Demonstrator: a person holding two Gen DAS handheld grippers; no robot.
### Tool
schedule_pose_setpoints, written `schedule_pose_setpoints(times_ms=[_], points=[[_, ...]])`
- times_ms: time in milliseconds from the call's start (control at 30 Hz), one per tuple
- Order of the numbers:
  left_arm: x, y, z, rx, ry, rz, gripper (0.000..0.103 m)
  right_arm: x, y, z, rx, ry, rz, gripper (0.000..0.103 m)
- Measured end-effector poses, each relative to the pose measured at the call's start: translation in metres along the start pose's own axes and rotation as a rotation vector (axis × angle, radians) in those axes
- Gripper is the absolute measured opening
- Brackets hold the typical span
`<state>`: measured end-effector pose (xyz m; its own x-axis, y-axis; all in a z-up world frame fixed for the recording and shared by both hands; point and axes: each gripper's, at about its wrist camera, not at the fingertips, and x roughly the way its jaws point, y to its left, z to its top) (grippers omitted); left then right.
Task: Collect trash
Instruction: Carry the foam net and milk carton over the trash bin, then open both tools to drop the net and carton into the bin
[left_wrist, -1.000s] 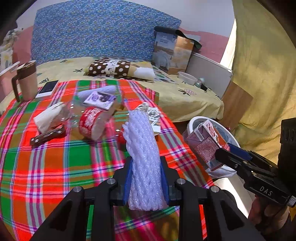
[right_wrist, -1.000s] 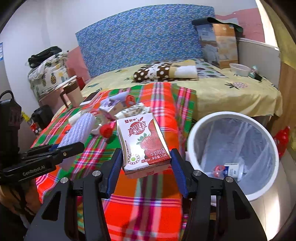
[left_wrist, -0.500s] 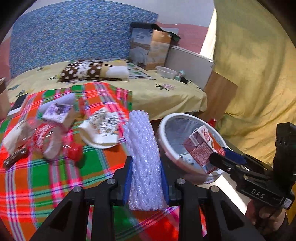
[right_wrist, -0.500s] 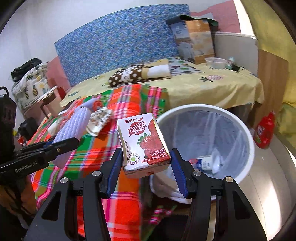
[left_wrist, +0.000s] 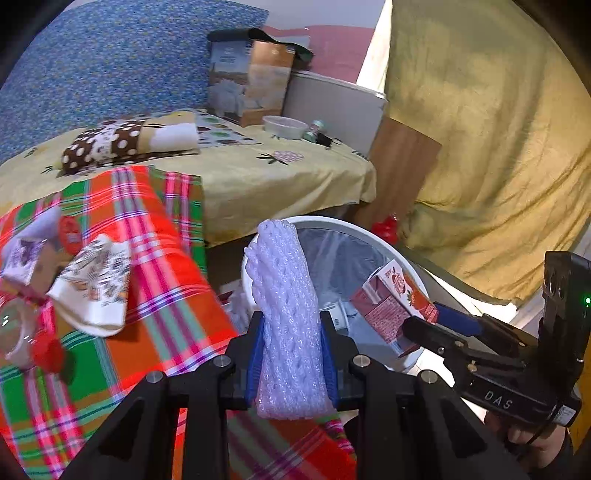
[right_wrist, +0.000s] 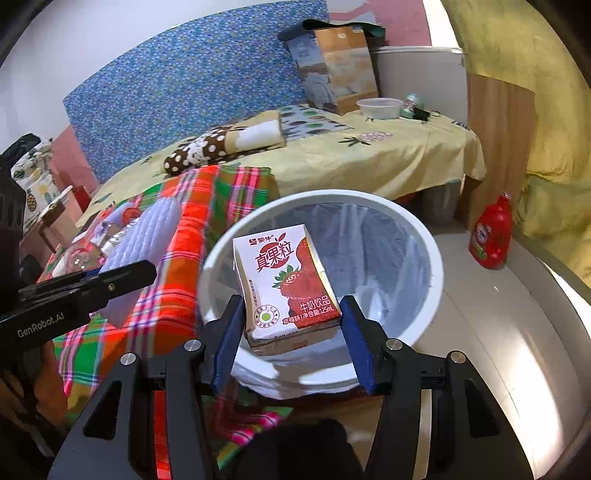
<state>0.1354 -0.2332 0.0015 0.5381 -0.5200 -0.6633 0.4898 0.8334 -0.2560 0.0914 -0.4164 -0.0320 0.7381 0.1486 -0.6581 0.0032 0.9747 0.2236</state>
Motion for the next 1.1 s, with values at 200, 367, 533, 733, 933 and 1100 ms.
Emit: schedule_pose_setpoints(times_ms=[200, 367, 533, 733, 933, 1100], points=[[0.021, -0.01, 0.003, 0.018, 0.03, -0.029, 0.028, 0.004, -0.009, -0.001, 0.016, 0.014, -0.015, 0.054], [0.037, -0.013, 0.003, 0.015, 0.063, -0.052, 0.028, 0.008, -0.015, -0.001, 0.024, 0.032, -0.023, 0.054], [0.046, -0.013, 0.003, 0.006, 0.079, -0.062, 0.029, 0.009, -0.017, -0.002, 0.021, 0.044, -0.031, 0.055], [0.052, -0.014, 0.005, 0.004, 0.083, -0.08, 0.049, 0.013, -0.019, -0.003, 0.021, 0.063, -0.05, 0.055], [0.046, -0.012, 0.006, -0.011, 0.058, -0.083, 0.05, 0.009, -0.018, -0.002, 0.022, 0.048, -0.052, 0.055], [0.032, -0.007, 0.005, -0.029, 0.035, -0.077, 0.05, 0.003, -0.015, 0.0, 0.022, 0.025, -0.035, 0.055]])
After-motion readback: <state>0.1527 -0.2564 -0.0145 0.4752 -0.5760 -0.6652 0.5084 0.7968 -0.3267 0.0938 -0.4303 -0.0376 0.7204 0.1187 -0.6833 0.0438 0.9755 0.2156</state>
